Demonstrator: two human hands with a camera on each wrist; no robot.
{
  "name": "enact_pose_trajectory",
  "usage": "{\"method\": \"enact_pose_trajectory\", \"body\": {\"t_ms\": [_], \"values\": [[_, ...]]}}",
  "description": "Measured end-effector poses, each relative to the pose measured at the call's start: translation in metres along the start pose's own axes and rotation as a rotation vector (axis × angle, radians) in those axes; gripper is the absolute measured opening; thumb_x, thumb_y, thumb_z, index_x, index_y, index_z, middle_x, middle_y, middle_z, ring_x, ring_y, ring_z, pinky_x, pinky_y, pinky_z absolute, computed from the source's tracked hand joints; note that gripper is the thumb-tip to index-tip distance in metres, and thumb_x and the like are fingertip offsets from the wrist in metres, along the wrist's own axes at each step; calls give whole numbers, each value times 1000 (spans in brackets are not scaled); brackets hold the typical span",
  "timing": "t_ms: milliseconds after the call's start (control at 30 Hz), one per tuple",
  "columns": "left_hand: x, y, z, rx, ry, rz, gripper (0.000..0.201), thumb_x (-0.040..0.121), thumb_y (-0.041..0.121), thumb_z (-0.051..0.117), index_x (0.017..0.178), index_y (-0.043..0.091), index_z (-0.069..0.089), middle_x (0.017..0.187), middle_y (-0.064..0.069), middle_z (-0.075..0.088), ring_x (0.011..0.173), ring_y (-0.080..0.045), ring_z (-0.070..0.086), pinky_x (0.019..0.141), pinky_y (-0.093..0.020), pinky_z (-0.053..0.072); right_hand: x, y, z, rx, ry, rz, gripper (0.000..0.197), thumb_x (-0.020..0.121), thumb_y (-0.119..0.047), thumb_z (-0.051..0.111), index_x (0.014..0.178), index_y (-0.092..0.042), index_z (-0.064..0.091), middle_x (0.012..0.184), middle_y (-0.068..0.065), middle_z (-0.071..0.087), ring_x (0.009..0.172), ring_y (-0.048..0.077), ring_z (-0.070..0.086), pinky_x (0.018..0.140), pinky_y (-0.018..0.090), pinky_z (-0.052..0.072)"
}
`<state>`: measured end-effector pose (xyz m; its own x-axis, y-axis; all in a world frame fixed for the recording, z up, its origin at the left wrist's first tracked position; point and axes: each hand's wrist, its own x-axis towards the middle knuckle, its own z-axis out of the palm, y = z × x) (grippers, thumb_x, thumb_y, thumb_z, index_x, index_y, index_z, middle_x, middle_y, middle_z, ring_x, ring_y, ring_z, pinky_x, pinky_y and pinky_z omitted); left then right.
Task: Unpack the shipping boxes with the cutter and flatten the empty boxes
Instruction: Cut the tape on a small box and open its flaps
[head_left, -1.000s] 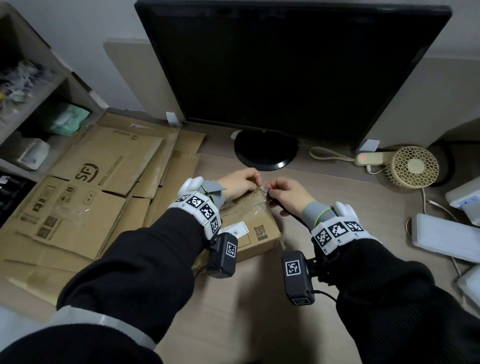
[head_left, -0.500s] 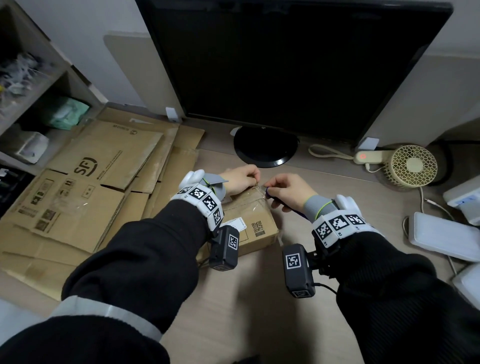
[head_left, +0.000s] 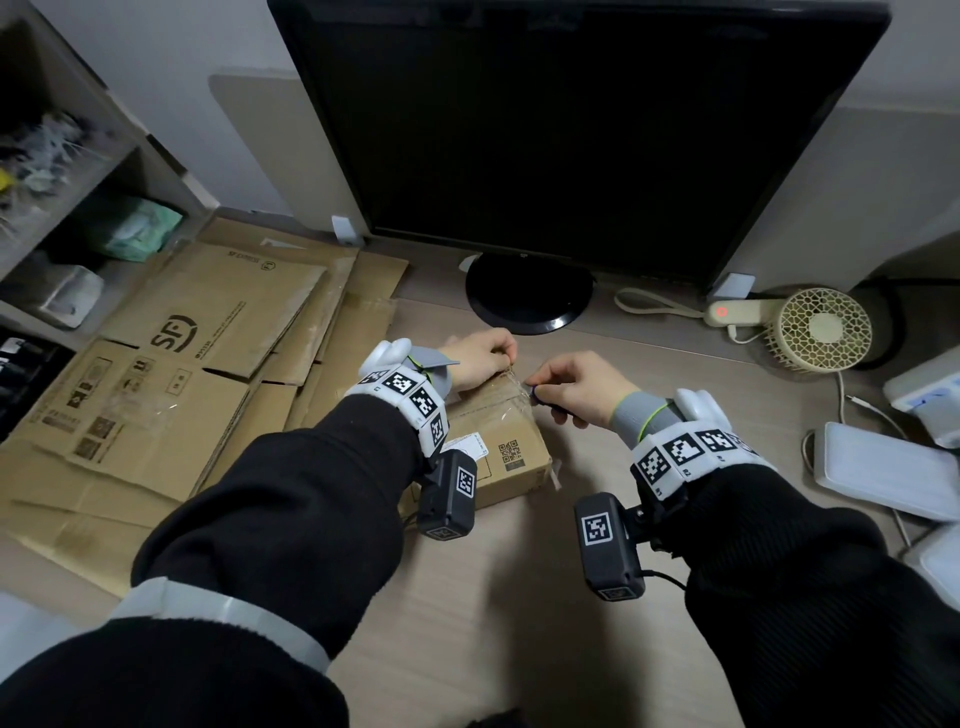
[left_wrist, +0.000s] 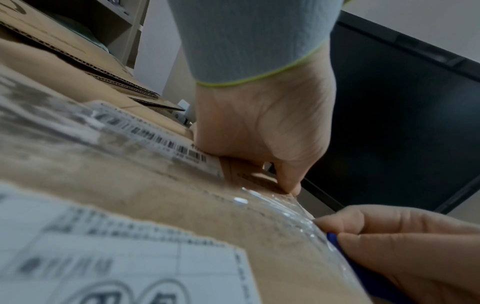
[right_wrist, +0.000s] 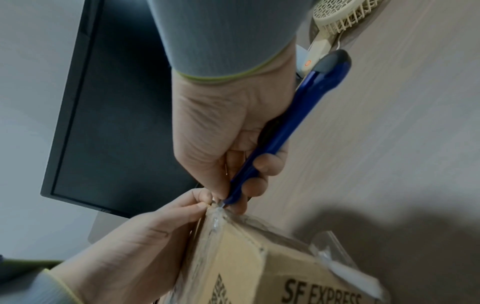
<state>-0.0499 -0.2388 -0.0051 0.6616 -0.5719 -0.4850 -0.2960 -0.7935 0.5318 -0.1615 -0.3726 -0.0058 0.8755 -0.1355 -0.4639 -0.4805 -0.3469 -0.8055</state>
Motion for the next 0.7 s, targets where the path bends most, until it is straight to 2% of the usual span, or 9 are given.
{"method": "enact_pose_trajectory", "body": {"t_ms": [67,167,300,400,467,600,633,700], "values": [[-1,1,0,12,10,6,16,95,18,43,87,30,51,96,2,57,99,-19,44,77,-25,37,-2,0,-1,-37,-9,0,15,91,-7,55,90,-17,65,75,0,66,49,12,50,39,21,33],[-3,2,0,6,9,0,19,95,18,43,82,30,51,99,0,59,101,-20,45,76,-26,40,-6,4,0,-44,-6,-5,15,91,-8,55,93,-18,67,71,2,64,49,12,50,41,21,34],[-4,3,0,5,11,-10,20,95,19,44,79,31,50,97,2,58,101,-20,46,72,-26,40,-12,7,-1,-42,12,-13,17,91,-10,56,100,-15,70,54,2,56,35,2,44,40,19,35],[-4,4,1,12,14,-10,23,95,18,44,76,31,49,95,3,58,103,-22,46,78,-26,36,-15,7,-2,-55,21,-29,16,92,-10,57,99,-15,70,53,-1,56,29,-1,42,35,14,32],[-5,4,1,14,15,-14,23,95,18,44,76,31,48,94,3,57,101,-20,46,77,-26,36,-16,8,-2,-40,15,-33,15,91,-10,57,96,-18,69,54,0,58,32,0,43,37,16,34],[-6,5,2,31,28,-6,19,94,18,44,80,29,50,86,9,53,100,-21,46,80,-27,35,-17,12,-1,10,10,-33,17,90,-9,58,90,-22,69,68,13,68,47,12,51,39,22,37],[-6,5,3,39,29,-1,19,94,18,44,80,29,49,88,9,53,101,-22,46,83,-28,35,-19,12,-2,9,9,-28,17,90,-9,58,89,-22,69,67,11,68,47,13,51,39,21,37],[-5,4,3,54,32,1,21,94,18,45,78,30,48,94,7,54,106,-25,47,87,-31,34,-23,14,-2,0,-3,-17,16,90,-8,58,93,-18,71,54,0,62,38,6,47,37,18,35]]}}
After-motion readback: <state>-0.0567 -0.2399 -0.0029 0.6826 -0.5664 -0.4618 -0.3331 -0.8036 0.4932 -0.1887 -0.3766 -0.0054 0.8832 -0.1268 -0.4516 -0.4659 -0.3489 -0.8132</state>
